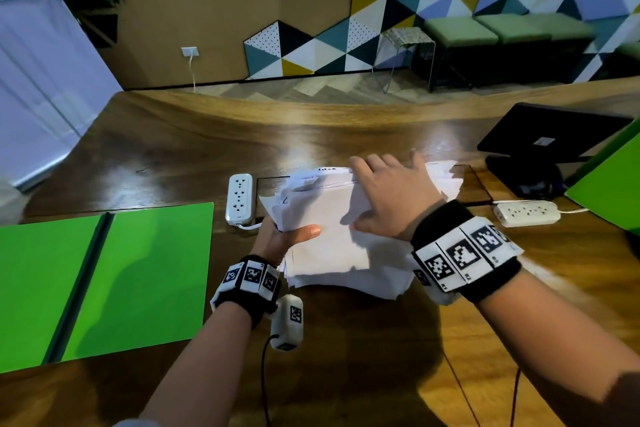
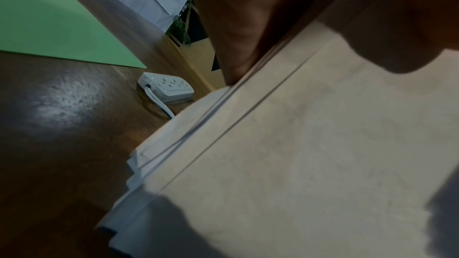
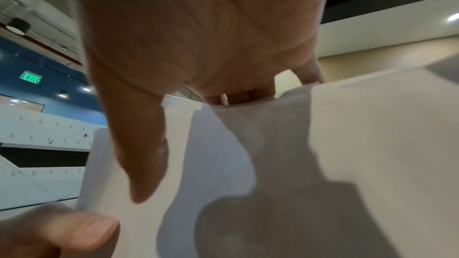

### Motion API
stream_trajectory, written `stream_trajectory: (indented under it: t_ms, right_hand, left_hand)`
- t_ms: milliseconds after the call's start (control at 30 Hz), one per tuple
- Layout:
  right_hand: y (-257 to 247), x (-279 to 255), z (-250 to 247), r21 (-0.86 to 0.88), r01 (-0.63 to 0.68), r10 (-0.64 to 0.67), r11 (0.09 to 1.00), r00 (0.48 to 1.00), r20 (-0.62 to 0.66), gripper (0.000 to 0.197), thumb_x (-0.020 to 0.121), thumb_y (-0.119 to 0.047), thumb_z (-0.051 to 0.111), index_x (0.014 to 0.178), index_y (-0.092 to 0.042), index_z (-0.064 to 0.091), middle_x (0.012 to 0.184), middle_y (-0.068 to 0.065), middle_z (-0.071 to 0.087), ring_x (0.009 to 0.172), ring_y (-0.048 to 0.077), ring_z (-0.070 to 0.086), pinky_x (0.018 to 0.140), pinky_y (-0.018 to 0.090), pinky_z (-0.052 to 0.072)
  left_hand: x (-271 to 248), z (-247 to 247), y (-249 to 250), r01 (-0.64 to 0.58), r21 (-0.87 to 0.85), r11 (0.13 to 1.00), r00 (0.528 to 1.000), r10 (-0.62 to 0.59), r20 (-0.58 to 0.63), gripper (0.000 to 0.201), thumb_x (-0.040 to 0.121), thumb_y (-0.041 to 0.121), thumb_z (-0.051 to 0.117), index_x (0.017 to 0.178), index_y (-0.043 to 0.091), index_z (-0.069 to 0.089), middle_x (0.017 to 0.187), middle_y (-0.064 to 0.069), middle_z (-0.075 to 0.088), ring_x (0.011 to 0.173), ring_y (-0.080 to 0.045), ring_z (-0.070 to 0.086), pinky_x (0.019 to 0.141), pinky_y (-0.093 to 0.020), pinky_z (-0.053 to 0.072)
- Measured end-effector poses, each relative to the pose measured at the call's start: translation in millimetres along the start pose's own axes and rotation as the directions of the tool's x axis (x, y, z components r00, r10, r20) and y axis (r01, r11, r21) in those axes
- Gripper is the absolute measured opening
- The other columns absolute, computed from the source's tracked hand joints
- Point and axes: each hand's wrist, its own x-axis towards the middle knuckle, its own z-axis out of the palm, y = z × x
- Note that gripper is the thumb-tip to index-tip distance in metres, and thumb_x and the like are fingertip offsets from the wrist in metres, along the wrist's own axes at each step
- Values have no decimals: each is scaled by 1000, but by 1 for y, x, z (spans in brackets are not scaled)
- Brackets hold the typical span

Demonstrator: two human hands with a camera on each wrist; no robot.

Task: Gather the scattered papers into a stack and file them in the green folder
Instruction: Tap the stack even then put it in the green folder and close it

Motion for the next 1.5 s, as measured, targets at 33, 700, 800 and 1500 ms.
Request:
stream_trajectory:
  t_ms: [33,700,800,1500]
  right_hand:
    - [0,2,1,3,-3,3,1000,1000,-26,83,76,-56,63,140,-18,27,134,2,47,126,23,46,108,59,25]
    - [115,7,26,871,122,159,475,962,-222,41,71,-25,81,90,10,71,85,21,73,79,9,57,79,31,50]
    - [113,-2,49,975,96,259,202,954,-148,34,65,-22,83,96,-11,75,87,-11,76,85,4,66,88,24,50]
    - [69,-25,143,951,173,606,255,738,-296,91,75,-8,78,147,-26,25,118,-16,48,97,-13,48,78,1,38]
  left_hand:
    - [0,1,1,-9,11,1000,1000,9,7,65,42,28,84,104,27,63,105,-4,68,100,-25,65,80,-38,56]
    - [-1,-41,10,194,211,958,958,-138,-251,17,73,10,77,64,13,63,60,-2,61,57,-18,54,54,-23,48]
    - [-9,-31,12,202,-53,978,943,-209,-259,34,80,6,69,50,15,56,41,4,51,37,-11,48,41,-17,41]
    - [-18,-21,-16,4,-27,1000,981,-9,-194,56,38,25,82,90,13,67,76,1,75,70,-15,71,62,-24,55]
